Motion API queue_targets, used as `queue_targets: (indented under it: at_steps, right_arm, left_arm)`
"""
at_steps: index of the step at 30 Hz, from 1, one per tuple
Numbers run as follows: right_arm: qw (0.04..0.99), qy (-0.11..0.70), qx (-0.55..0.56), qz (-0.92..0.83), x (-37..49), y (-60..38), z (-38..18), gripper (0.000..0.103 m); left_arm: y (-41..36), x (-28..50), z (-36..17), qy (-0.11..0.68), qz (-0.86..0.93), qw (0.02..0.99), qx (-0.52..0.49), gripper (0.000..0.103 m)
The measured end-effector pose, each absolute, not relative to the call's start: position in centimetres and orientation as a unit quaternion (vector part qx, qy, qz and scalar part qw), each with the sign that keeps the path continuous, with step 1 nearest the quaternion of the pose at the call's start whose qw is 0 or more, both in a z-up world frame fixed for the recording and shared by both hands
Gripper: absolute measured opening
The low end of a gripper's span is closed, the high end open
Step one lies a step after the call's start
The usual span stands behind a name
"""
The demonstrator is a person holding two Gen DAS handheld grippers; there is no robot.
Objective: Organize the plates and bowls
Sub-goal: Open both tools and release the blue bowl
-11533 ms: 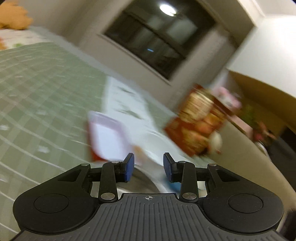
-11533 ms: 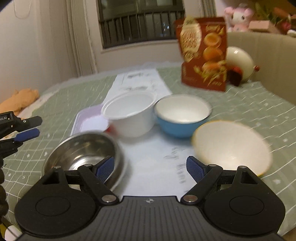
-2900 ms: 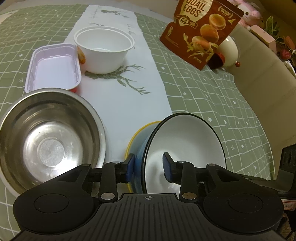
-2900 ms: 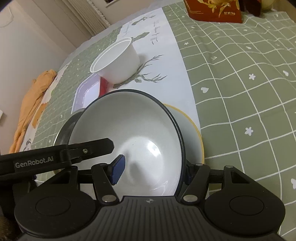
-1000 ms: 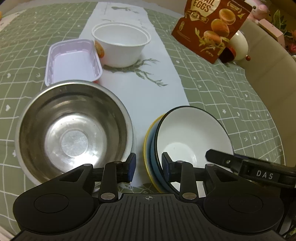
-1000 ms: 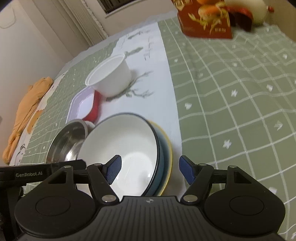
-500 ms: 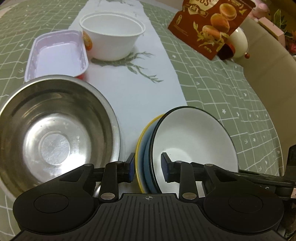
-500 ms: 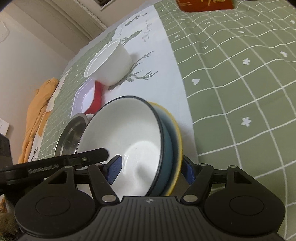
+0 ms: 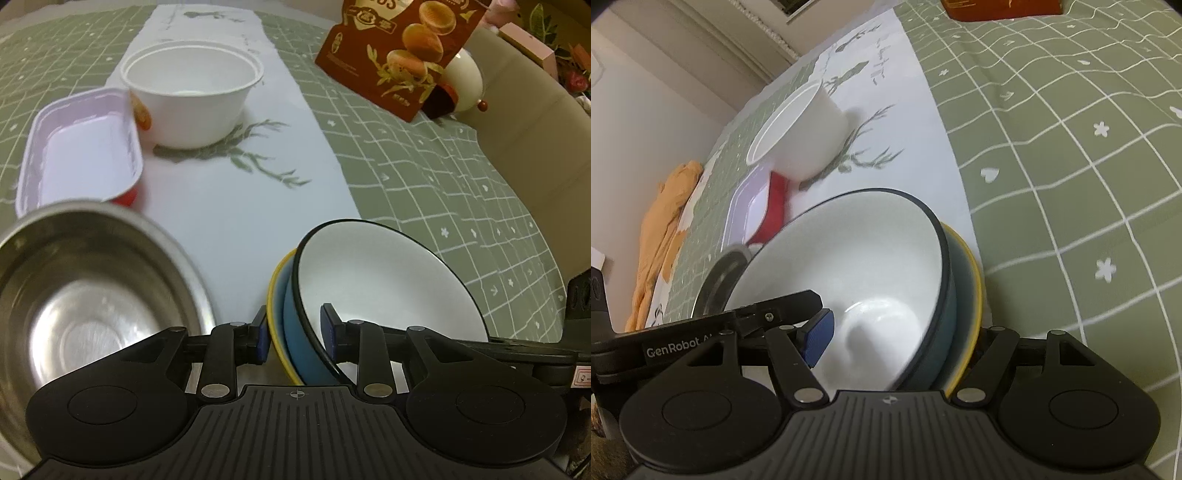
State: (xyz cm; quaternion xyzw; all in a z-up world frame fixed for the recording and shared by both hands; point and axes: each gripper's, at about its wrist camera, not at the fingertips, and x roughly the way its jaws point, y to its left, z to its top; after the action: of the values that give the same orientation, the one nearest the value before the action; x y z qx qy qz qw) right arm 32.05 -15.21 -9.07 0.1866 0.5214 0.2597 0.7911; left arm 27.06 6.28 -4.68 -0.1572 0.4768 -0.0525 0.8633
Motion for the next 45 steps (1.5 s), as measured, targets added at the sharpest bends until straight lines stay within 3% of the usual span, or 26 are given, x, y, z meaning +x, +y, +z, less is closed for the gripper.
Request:
queue_targets:
  at_steps: [26,36,45]
  right_arm:
    - [0.816,0.487,0.192,0.244,33.7,-15.1,-10.5,0.073]
    - [0.750,0.529,0.268,0.292,35.8,-16.0,-11.5,0.102]
    - [0.730,0.557,0.248,0.308,36.1,-14.6,-11.5,0.103]
  left_arm:
    - [6.5,28.9,-5.0,0.467,-0.052,0.870,-0.148,0.026]
    - [7.1,29.0,-5.2,0.467,-0.065,0.867,-0.160,0.025]
    - [8.1,28.6,-5.3,0.464,-0.069,0.865,-0.176,0.021]
